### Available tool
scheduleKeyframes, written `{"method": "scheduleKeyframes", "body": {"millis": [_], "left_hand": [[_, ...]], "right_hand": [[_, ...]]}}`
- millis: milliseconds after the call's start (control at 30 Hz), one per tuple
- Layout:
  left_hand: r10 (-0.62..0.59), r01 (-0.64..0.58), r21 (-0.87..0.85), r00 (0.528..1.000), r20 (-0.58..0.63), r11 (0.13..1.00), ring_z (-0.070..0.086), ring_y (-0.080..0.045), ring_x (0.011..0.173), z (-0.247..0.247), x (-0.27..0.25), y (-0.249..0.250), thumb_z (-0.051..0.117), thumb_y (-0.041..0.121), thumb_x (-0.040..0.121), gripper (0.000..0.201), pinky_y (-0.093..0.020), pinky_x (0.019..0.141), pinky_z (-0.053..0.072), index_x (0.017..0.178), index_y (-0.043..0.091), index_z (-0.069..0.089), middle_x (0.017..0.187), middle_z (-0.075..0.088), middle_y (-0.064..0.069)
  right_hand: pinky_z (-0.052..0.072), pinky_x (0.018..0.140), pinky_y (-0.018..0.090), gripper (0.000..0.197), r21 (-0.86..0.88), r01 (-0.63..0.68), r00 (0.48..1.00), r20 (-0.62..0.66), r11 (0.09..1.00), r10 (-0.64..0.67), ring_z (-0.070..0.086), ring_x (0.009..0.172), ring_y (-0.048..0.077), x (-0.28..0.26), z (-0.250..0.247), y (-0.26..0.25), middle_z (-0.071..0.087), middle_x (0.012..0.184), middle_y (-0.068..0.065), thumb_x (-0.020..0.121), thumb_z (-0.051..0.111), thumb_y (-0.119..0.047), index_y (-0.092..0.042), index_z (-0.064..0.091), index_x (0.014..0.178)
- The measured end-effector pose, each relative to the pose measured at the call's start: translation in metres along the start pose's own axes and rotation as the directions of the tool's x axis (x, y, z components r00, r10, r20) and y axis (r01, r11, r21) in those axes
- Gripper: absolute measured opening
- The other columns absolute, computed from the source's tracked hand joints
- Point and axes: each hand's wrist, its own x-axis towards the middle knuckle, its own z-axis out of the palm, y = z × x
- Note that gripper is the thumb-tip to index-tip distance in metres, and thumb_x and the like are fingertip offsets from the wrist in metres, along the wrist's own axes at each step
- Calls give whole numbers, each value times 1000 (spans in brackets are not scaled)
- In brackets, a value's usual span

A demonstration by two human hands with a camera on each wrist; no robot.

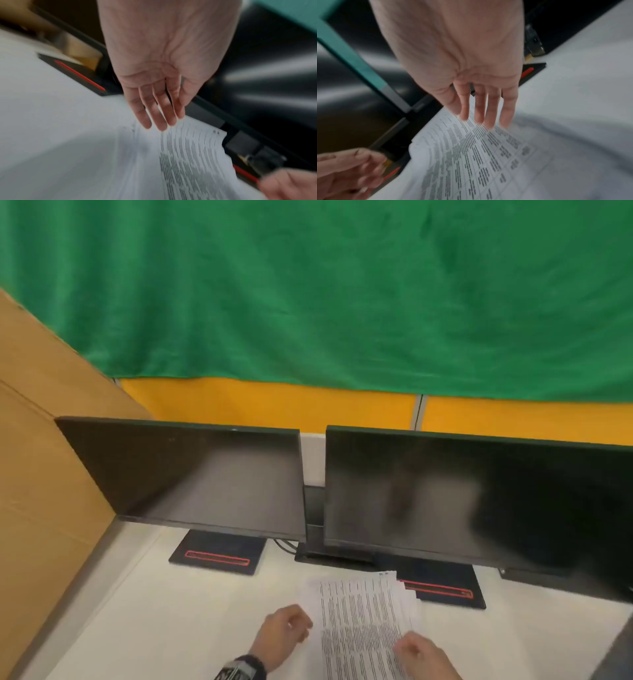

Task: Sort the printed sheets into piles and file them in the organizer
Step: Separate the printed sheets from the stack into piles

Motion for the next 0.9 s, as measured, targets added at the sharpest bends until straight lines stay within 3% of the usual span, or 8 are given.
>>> {"method": "scheduleKeyframes", "body": {"millis": [67,133,233,467,600,767,833,900], "left_hand": [[59,-62,135,998,27,989,60,-6,88,11,18,8,52,18,90,18,-29,91,48,92,33,62,99,66,5],[64,-70,312,997,30,947,46,-17,119,25,39,13,50,23,91,38,-33,105,38,129,23,44,138,40,-3],[54,-60,579,998,27,813,20,-24,140,35,58,11,47,25,91,64,-46,114,20,147,24,14,155,14,0],[309,-219,759,951,25,613,54,-20,105,29,60,18,44,17,93,29,-35,96,33,121,22,46,118,54,1],[325,-310,664,940,105,681,53,-17,90,23,54,12,42,20,96,17,-29,91,34,108,21,53,109,60,3],[298,-352,424,935,192,834,49,-9,82,15,46,2,53,23,92,14,-14,73,37,95,19,66,90,56,7],[310,-371,363,926,218,855,48,-3,77,12,41,-1,56,22,90,11,-6,68,33,87,25,66,82,51,15],[304,-381,336,916,261,861,48,0,76,11,39,-3,57,21,89,12,-5,68,33,82,30,61,81,50,18]], "right_hand": [[46,91,27,12,-56,-14,999,-52,998,11,60,100,19,5,13,-32,60,111,6,92,48,-25,-28,59,90],[41,101,32,27,-136,-72,995,-72,988,63,51,115,24,5,18,-39,48,127,9,93,44,-21,-24,53,118],[37,104,37,44,-220,-158,986,-80,963,143,41,125,24,-4,29,-37,39,135,6,91,42,-23,-24,39,135],[41,100,35,34,-334,-37,999,-27,942,30,43,116,21,-27,37,-30,43,126,5,92,45,-23,-20,44,126],[41,100,31,39,-250,-23,1000,1,968,24,47,114,24,-27,25,-26,41,122,6,91,47,-17,-15,41,129],[38,102,38,65,96,-77,983,-159,992,92,47,120,31,-9,6,-23,36,135,12,86,63,-19,-20,29,142],[39,103,41,55,168,-61,979,-181,984,91,49,119,32,0,3,-18,43,126,11,81,70,-22,-23,46,131],[47,95,39,21,211,-38,985,-159,977,72,58,107,29,5,5,-14,59,109,8,77,73,-21,-21,65,97]]}}
